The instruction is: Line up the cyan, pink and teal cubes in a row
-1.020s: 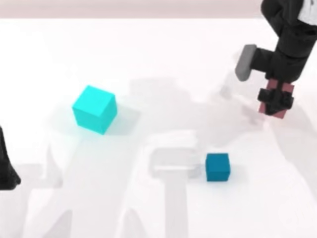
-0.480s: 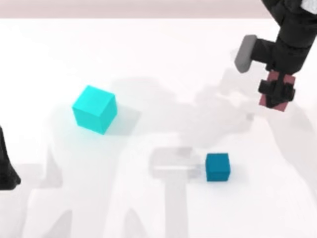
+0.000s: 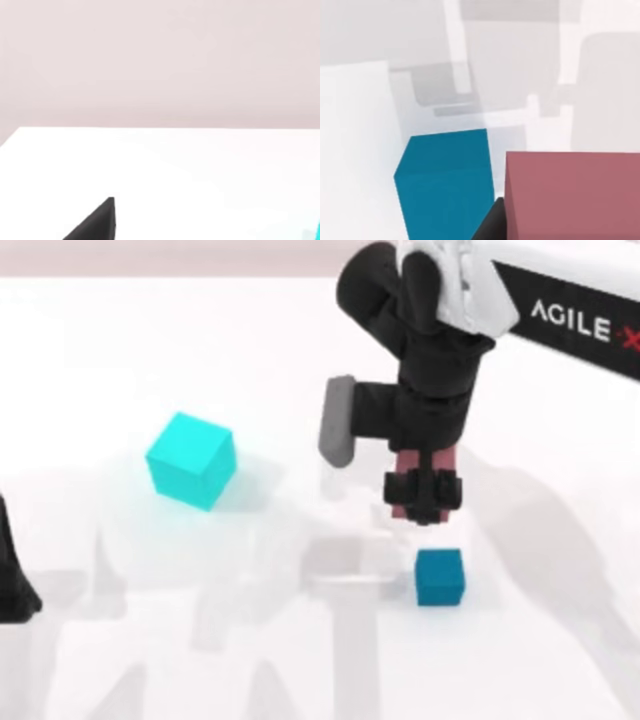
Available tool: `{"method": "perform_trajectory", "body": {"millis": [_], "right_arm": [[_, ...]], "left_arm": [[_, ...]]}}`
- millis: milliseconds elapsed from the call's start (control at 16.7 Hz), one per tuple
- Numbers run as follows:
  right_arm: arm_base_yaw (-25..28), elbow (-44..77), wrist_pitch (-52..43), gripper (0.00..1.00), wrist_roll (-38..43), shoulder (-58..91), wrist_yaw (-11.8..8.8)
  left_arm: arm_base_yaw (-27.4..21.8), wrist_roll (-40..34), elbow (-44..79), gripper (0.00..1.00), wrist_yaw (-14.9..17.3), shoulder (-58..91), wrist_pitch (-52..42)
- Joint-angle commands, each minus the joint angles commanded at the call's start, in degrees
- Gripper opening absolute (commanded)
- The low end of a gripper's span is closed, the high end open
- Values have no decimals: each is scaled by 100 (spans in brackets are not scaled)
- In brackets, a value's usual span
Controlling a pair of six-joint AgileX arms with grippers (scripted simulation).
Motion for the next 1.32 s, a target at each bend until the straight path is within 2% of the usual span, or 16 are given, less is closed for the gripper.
{"method": "perform_trajectory", "body": {"millis": [180,300,660,1020,1320], "right_arm": [[724,-87,-23,0,205,-147,-2],[916,-114,-20,0,276,-207,2],[913,-186,76,0,281,-172,-4],[926,-1125,1253,0,275,35,-1],[922,-1279,1428,0,280,72,5]], "left_arm": [[0,0,0,100,0,0,0],[0,0,0,100,0,0,0],[0,0,0,100,0,0,0],[0,0,0,100,0,0,0],[0,0,0,100,0,0,0]]}}
